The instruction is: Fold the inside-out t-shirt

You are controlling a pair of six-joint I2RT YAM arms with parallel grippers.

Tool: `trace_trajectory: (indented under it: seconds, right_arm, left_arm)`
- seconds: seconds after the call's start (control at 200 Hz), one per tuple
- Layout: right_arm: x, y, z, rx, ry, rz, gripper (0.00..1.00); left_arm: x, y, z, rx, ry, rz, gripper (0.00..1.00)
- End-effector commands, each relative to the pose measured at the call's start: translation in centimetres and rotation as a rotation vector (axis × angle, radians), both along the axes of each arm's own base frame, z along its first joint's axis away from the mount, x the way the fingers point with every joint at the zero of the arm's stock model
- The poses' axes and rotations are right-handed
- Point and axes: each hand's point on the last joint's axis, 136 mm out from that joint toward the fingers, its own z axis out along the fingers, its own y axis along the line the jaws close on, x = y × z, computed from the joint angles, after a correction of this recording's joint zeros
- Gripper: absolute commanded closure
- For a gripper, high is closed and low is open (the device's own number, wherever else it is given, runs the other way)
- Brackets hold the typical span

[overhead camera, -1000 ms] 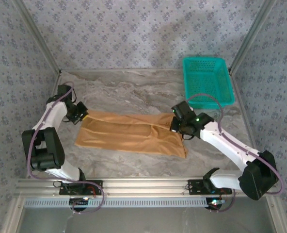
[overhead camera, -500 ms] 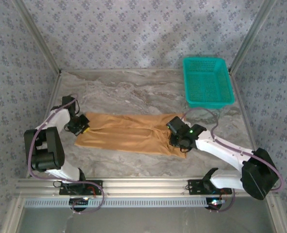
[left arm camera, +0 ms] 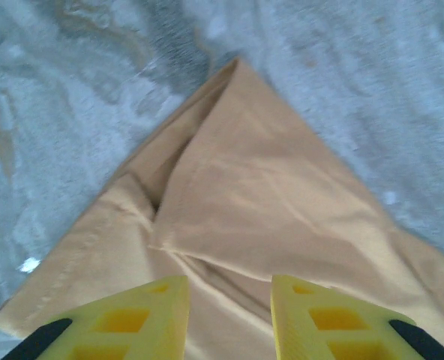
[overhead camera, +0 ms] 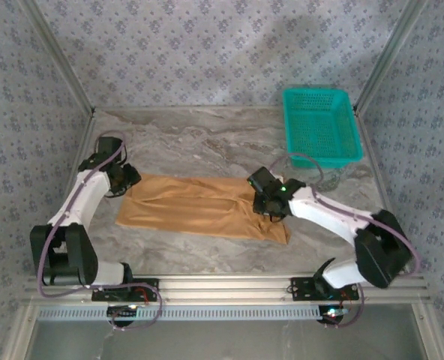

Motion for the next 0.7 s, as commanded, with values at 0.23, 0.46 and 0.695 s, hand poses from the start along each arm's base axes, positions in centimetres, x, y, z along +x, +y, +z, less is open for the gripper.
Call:
trace_trajectory:
  seconds: [0.23,0.46,0.695]
  right_arm:
    - [2.7,0.0,-2.4,-0.105,0.095,0.066,0.54]
    - [3.5,-0.2,-3.1,-0.090,0.110,0.060,0.53]
    - [2.9,1.6,-1.9,-0.087,0.081,0.100,0.57]
  left_arm:
    - [0.3,0.5,-6.3,-0.210,0.150,0.033,0.66]
    - [1.3,0.9,-8.2,-0.215,0.197,0.041,0.67]
    - [1.3,1.2,-8.2,-0.201,0.202,0.054,0.68]
